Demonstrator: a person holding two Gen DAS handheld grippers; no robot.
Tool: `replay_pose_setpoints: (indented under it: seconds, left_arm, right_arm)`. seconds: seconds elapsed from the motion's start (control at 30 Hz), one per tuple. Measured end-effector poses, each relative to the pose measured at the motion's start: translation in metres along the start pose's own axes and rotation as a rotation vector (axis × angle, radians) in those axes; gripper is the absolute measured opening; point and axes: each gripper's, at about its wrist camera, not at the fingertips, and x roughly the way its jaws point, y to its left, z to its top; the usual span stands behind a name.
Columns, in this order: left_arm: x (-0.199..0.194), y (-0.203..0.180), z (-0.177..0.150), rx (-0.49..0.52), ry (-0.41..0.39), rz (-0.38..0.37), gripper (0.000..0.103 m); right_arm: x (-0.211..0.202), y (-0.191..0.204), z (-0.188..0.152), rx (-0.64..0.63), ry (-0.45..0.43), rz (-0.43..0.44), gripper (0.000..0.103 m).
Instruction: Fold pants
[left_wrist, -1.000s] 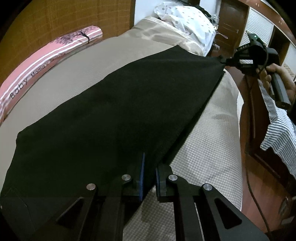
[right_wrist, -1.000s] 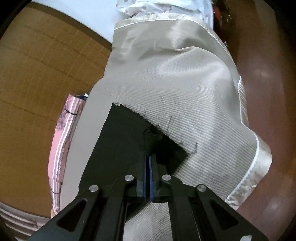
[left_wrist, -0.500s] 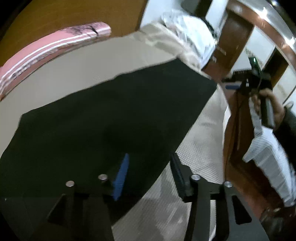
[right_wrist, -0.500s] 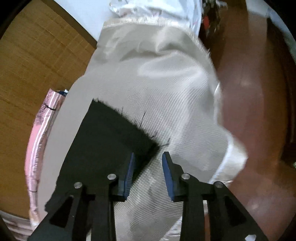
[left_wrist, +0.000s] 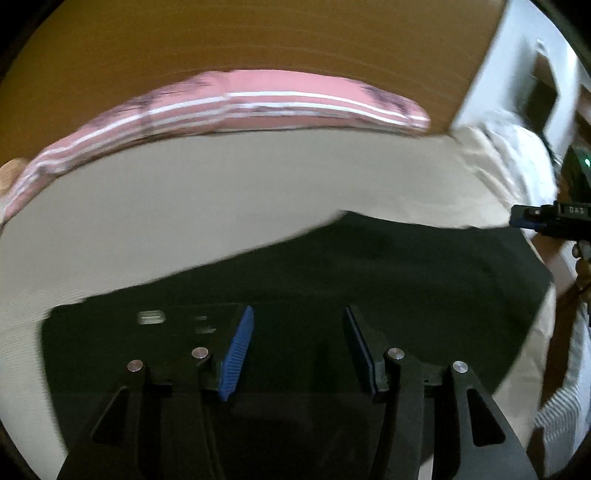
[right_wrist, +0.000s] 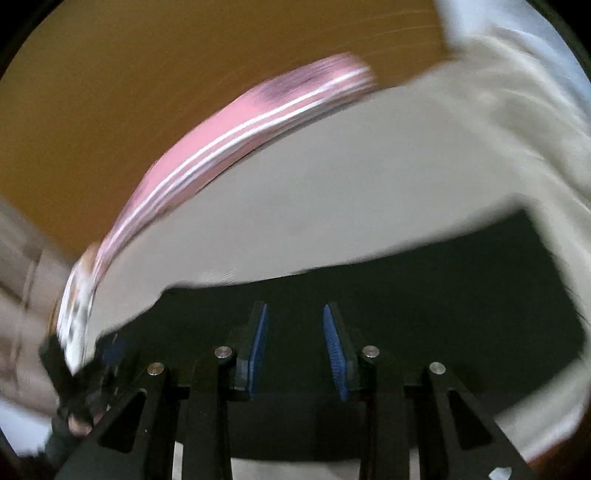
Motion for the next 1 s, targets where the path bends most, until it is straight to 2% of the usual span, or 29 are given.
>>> replay_pose_setpoints:
  seconds: [0.1, 0.17, 0.23, 0.4, 0.53, 0.57, 0.6, 0.67, 0.7, 0.8, 0.87, 0.93, 0.97, 1.0]
  left_arm:
    - [-0.007, 0.040, -0.009, -0.069, -0.008, 0.049, 0.052]
    - [-0.009, 0.058, -0.017, -0.104, -0.005, 0.065, 0.052]
    - [-0.013, 0.073, -0.023, -0.126, -0.018, 0.038, 0.052]
    - [-0.019, 0.081, -0.030, -0.084, -0.036, 0.024, 0.052]
    - [-0.017, 0.078, -0.029, -0.047, -0.050, 0.024, 0.052]
    - [-0.018, 0.079, -0.029, -0.041, -0.054, 0.018, 0.052]
    - [-0.018, 0.081, -0.028, -0.044, -0.056, 0.007, 0.052]
    - [-0.015, 0.085, -0.023, -0.060, -0.055, -0.014, 0.052]
    - [-0.015, 0.089, -0.022, -0.072, -0.059, -0.019, 0.051]
    - [-0.014, 0.096, -0.022, -0.115, -0.065, -0.036, 0.047]
    - [-0.015, 0.095, -0.023, -0.103, -0.071, -0.033, 0.047]
    - [-0.014, 0.092, -0.024, -0.082, -0.074, -0.015, 0.047]
    - [-0.014, 0.091, -0.024, -0.076, -0.072, -0.009, 0.047]
    - [-0.013, 0.091, -0.023, -0.075, -0.068, -0.005, 0.047]
  right_arm:
    - [0.066, 0.059, 0.018, -0.111, 0.122, 0.114, 0.030]
    - [0.102, 0.090, 0.027, -0.168, 0.188, 0.157, 0.030]
    - [0.136, 0.119, 0.034, -0.217, 0.256, 0.193, 0.030]
    - [0.194, 0.158, 0.039, -0.284, 0.379, 0.210, 0.030]
    - [0.215, 0.167, 0.031, -0.289, 0.458, 0.217, 0.030]
    - [0.216, 0.169, 0.029, -0.296, 0.467, 0.225, 0.030]
    - [0.218, 0.172, 0.029, -0.309, 0.468, 0.217, 0.025]
    - [0.218, 0.176, 0.029, -0.314, 0.434, 0.226, 0.011]
    - [0.216, 0.180, 0.030, -0.324, 0.402, 0.215, 0.010]
    - [0.219, 0.189, 0.033, -0.353, 0.346, 0.158, 0.009]
    - [0.228, 0.190, 0.029, -0.378, 0.352, 0.123, 0.009]
    - [0.230, 0.182, 0.027, -0.349, 0.338, 0.126, 0.009]
    - [0.230, 0.182, 0.027, -0.343, 0.331, 0.126, 0.010]
    - [0.228, 0.183, 0.027, -0.337, 0.327, 0.121, 0.016]
